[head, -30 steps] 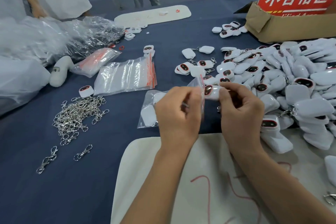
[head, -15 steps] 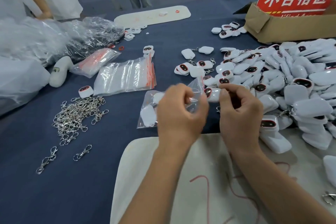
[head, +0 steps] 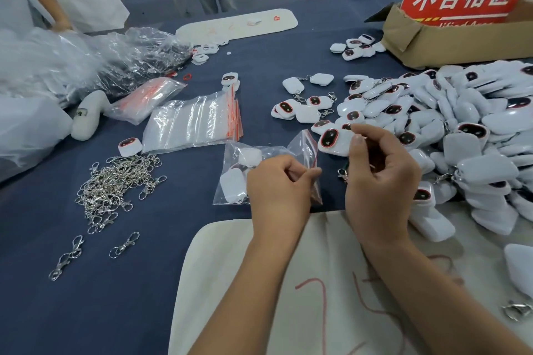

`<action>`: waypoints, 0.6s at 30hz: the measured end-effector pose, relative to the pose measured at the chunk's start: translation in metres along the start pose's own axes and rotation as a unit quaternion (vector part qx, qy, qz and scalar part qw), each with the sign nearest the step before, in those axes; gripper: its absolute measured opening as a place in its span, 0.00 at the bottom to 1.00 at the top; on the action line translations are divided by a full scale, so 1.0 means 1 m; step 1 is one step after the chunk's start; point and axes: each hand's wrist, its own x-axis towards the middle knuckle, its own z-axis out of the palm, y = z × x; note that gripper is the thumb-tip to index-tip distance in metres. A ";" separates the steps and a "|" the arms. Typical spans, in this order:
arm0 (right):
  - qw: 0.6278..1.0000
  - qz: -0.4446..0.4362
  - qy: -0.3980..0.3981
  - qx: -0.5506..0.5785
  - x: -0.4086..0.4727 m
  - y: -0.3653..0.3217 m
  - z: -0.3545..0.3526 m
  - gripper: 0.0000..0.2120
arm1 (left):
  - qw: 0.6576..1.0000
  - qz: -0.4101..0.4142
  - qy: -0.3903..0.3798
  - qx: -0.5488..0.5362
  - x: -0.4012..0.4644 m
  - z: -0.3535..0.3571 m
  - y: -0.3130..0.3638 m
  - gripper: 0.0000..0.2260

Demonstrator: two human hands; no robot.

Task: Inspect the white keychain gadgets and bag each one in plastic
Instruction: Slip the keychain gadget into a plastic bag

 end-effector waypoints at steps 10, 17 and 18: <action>0.991 -0.074 -0.054 -0.099 0.000 -0.001 0.001 0.06 | 0.998 0.056 -0.015 0.011 -0.001 -0.007 0.006 0.08; 0.977 -0.111 -0.093 -0.159 0.003 0.004 0.001 0.07 | 0.987 0.131 0.076 0.049 -0.005 -0.008 0.007 0.07; 0.975 -0.128 -0.099 -0.154 0.002 0.004 0.001 0.06 | 0.982 0.156 0.087 0.064 -0.005 -0.008 0.008 0.06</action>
